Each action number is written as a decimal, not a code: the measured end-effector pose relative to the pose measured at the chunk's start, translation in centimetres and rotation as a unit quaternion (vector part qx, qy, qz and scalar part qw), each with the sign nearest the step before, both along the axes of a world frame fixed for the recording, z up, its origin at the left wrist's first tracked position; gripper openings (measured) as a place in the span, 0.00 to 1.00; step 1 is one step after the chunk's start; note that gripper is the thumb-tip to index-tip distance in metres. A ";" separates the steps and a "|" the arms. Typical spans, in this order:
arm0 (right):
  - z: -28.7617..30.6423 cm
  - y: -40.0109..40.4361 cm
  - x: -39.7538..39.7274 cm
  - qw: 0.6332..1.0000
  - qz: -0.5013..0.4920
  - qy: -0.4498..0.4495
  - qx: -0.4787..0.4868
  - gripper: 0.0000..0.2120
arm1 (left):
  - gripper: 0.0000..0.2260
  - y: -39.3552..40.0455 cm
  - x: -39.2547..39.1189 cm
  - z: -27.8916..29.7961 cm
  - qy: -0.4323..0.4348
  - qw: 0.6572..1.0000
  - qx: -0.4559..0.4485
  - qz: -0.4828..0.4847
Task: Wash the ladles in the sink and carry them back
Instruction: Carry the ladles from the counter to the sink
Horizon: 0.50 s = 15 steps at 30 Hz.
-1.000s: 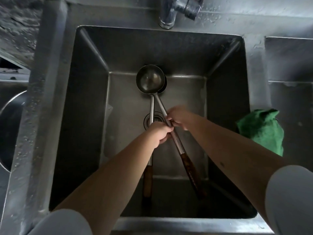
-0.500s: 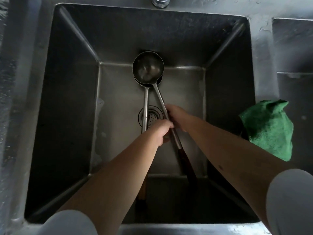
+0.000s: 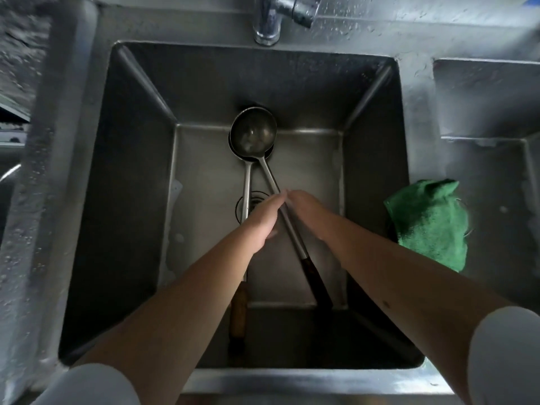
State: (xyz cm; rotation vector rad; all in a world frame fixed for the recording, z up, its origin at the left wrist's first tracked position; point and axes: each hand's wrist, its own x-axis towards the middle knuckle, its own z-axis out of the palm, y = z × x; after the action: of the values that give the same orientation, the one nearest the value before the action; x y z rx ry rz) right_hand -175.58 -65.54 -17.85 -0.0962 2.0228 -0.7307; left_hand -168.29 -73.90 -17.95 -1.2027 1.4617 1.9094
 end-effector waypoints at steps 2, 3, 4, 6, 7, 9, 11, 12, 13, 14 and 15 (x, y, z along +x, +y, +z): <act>2.1 0.1 0.4 0.998 0.049 0.015 0.025 0.20 | 0.21 -0.8 0.1 2.1 0.044 0.998 -0.042 -0.017; 3.4 0.1 0.7 0.996 0.076 0.039 0.037 0.22 | 0.21 -1.3 0.3 3.4 0.067 0.995 -0.068 -0.035; 4.8 0.3 1.1 0.996 0.070 0.049 0.036 0.25 | 0.21 -1.7 0.6 4.7 0.098 0.988 -0.097 -0.064; 7.7 0.5 1.8 0.996 0.058 0.060 0.027 0.30 | 0.17 -2.7 1.1 7.2 0.129 0.965 -0.178 -0.142; 9.5 0.5 2.1 0.994 0.081 0.069 0.025 0.29 | 0.13 -3.3 1.4 8.6 0.126 0.949 -0.227 -0.177; 12.9 0.6 2.7 0.986 0.126 0.104 0.019 0.25 | 0.14 -4.4 1.9 11.0 0.126 0.919 -0.305 -0.216; 16.3 0.7 3.3 0.977 0.162 0.140 0.014 0.23 | 0.21 -5.2 2.6 14.1 0.143 0.885 -0.369 -0.246; 17.6 0.8 3.5 0.970 0.179 0.164 0.011 0.22 | 0.24 -5.6 2.9 15.3 0.145 0.865 -0.400 -0.265; 19.3 0.9 3.9 0.962 0.196 0.191 0.010 0.22 | 0.26 -6.1 3.4 17.0 0.145 0.844 -0.431 -0.286; 20.3 1.1 4.2 0.955 0.212 0.209 0.018 0.24 | 0.27 -6.4 3.9 18.1 0.144 0.828 -0.450 -0.304; 21.4 1.4 4.5 0.947 0.227 0.225 0.026 0.27 | 0.27 -6.7 4.5 19.4 0.145 0.814 -0.466 -0.314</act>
State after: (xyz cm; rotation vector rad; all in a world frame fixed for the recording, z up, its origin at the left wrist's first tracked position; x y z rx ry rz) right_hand -171.13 -64.13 3.54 -0.7316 2.3234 -0.3780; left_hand -163.81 -80.58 1.47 -0.5638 2.6981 0.9021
